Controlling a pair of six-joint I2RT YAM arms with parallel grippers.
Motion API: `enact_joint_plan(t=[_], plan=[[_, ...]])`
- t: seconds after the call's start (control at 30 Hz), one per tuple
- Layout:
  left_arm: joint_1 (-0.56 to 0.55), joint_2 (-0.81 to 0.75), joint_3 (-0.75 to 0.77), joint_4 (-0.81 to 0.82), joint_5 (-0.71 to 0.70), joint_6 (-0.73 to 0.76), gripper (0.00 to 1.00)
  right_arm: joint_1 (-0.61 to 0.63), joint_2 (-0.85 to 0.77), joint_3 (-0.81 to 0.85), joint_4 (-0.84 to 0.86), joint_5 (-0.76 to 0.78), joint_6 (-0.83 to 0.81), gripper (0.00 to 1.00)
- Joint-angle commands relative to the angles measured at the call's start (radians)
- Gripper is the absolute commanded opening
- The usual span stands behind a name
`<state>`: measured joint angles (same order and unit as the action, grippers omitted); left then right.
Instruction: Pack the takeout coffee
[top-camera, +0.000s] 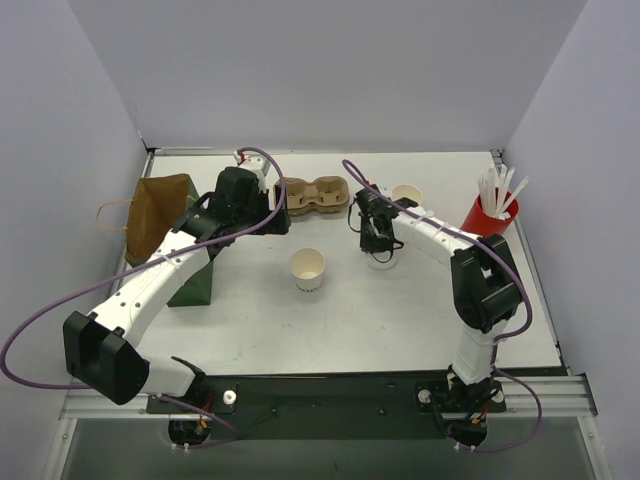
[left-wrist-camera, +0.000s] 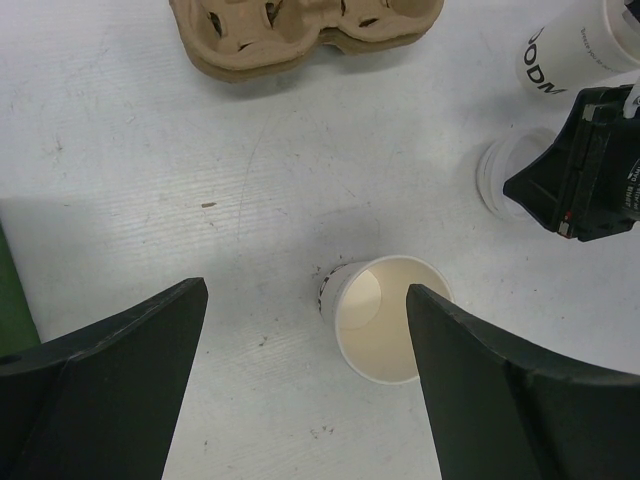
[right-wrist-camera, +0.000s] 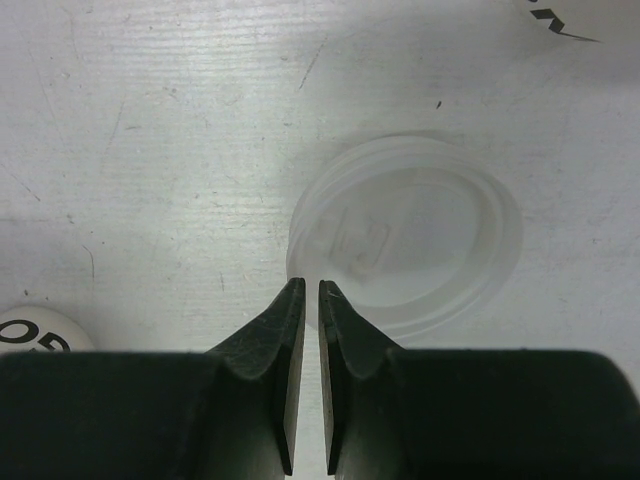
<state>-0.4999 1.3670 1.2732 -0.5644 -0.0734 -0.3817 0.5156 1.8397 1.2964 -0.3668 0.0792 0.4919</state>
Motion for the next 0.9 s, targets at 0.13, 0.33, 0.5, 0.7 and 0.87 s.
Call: enact_joint_plan(t=[0.13, 0.33, 0.5, 0.7, 0.87], plan=[[0.009, -0.016, 0.006, 0.054, 0.003, -0.005, 0.92, 0.021, -0.056, 0.024, -0.040, 0.044, -0.007, 0.08], [0.009, -0.017, 0.006, 0.055, 0.003, -0.003, 0.92, 0.023, -0.089, 0.023, -0.046, 0.077, -0.001, 0.08], [0.009, -0.020, 0.005, 0.055, 0.003, -0.006, 0.92, 0.031, -0.094, 0.033, -0.052, 0.057, -0.016, 0.08], [0.009, -0.022, 0.003, 0.054, 0.003, -0.006, 0.92, 0.043, -0.056, 0.040, -0.049, 0.030, -0.024, 0.10], [0.009, -0.023, -0.003, 0.054, 0.001, -0.006, 0.92, 0.043, -0.025, 0.047, -0.047, 0.028, -0.021, 0.10]])
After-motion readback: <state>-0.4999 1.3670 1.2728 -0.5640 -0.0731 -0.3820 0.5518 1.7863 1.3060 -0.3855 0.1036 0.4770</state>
